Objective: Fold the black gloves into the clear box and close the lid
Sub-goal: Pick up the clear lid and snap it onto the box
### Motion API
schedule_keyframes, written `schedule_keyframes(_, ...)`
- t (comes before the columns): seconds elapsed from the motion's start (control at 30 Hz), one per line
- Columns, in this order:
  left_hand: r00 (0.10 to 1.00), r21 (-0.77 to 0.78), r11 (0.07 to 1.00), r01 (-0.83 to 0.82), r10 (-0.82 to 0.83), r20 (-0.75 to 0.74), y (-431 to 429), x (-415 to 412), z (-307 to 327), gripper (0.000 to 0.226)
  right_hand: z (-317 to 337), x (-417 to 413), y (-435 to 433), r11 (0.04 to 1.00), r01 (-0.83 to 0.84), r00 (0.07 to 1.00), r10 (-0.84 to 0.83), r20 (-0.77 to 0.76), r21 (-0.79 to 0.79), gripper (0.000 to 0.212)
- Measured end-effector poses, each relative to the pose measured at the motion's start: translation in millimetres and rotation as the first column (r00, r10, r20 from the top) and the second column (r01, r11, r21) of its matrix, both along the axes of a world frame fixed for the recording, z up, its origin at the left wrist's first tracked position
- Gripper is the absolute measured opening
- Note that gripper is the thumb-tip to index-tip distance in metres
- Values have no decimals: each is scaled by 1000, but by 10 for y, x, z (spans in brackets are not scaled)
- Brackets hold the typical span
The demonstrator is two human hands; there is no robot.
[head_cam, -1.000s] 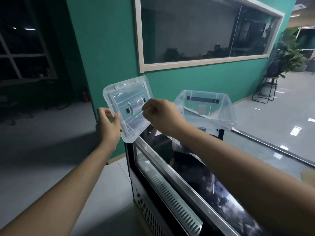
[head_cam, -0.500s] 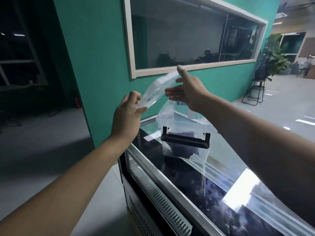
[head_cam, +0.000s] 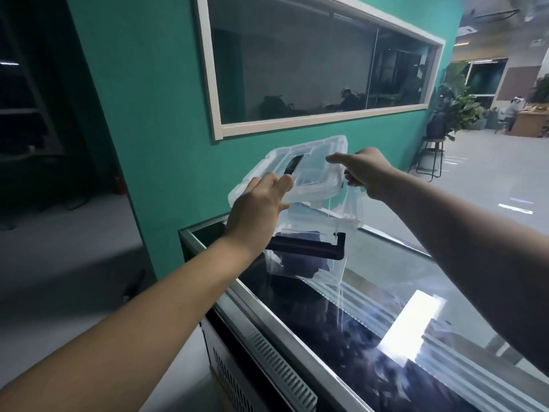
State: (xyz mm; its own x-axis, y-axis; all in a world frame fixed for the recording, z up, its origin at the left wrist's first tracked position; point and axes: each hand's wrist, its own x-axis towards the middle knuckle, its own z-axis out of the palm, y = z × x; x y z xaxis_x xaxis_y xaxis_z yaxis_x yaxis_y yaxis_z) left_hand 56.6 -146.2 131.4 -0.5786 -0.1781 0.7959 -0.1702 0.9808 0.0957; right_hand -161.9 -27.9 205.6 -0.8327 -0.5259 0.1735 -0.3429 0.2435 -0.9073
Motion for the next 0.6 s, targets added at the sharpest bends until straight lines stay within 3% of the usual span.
schedule_keyframes(0.1,1000,32,999,21,-21,14,45,-84,-55,22,-103,-106,71,999,17,999,-15,-29,42,41)
schedule_keyframes(0.3,997,32,996,77,-77,-6,87,-236,-99,37,-292,-272,150,994,74,997,-72,-29,78,39)
schedule_keyframes(0.6,992,26,992,123,-123,-14,111,-300,-131,33,-470,-315,212,971,124,986,-99,-131,204,41)
